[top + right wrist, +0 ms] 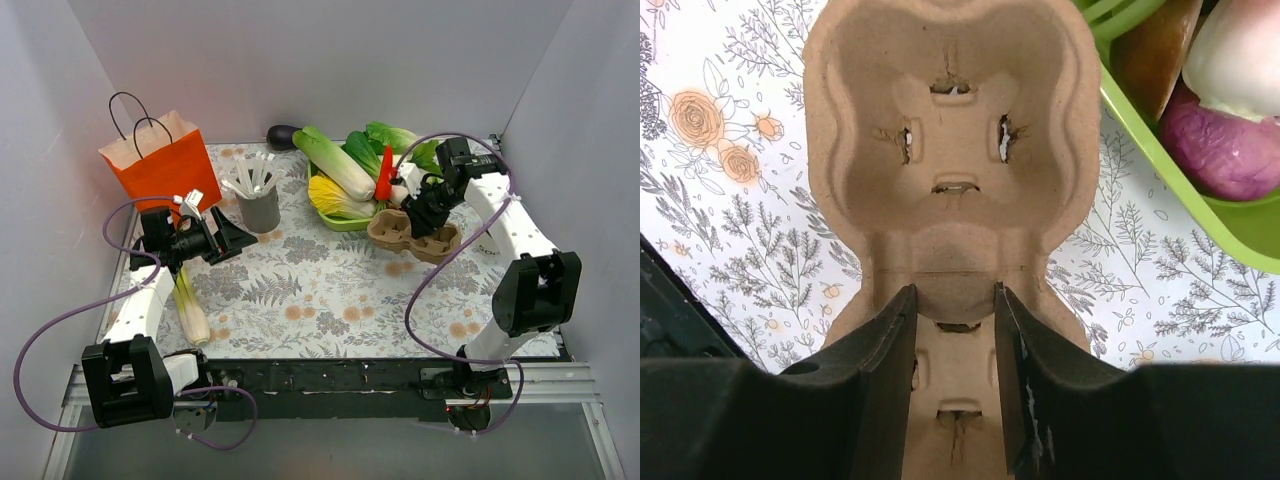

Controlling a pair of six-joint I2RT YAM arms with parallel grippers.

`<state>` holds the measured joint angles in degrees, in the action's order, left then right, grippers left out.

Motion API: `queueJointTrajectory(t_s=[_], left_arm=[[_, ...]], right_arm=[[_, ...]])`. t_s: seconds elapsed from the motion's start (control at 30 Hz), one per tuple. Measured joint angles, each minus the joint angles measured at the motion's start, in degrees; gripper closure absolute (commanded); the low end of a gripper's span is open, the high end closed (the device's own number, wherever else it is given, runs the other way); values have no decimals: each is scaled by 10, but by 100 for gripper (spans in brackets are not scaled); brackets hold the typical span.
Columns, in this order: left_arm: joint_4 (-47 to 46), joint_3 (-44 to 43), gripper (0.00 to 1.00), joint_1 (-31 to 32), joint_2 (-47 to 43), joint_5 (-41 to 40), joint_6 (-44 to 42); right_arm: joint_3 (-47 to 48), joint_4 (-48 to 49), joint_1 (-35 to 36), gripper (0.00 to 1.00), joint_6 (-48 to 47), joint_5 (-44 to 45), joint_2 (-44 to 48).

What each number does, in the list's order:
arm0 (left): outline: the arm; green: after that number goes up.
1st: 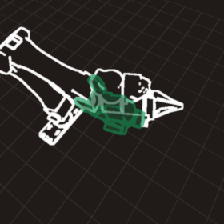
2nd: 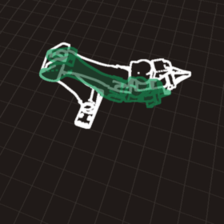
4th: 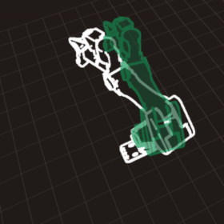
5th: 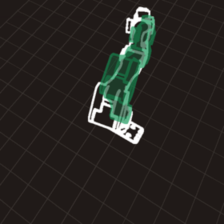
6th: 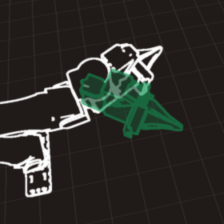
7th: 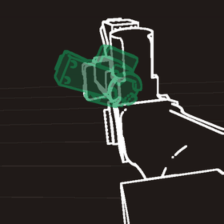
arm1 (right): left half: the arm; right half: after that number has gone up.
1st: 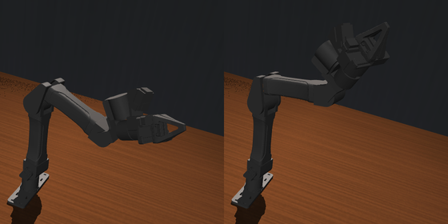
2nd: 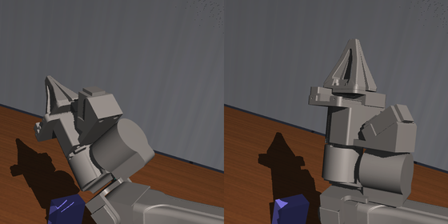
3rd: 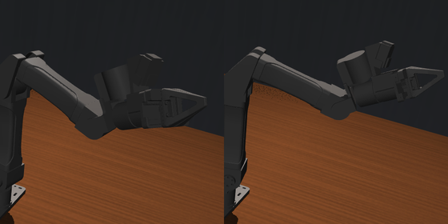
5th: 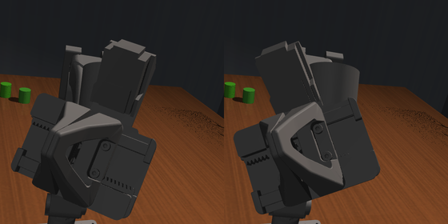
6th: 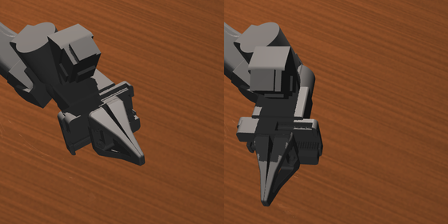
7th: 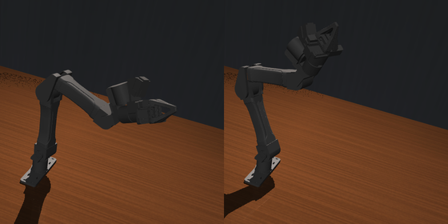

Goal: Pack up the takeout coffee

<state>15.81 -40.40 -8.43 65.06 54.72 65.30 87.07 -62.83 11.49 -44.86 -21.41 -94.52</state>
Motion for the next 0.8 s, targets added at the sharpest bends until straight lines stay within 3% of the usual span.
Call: queueJointTrajectory(t_s=[0.3,0.6,0.8], left_arm=[[0,0,2,0,1,2,2],[-6,0,2,0,11,2,4],[-10,0,2,0,11,4,6]], right_arm=[[-109,38,9,99,-21,-45,126],[26,16,-10,99,-24,-115,73],[-113,-23,-45,99,-94,-89,126]])
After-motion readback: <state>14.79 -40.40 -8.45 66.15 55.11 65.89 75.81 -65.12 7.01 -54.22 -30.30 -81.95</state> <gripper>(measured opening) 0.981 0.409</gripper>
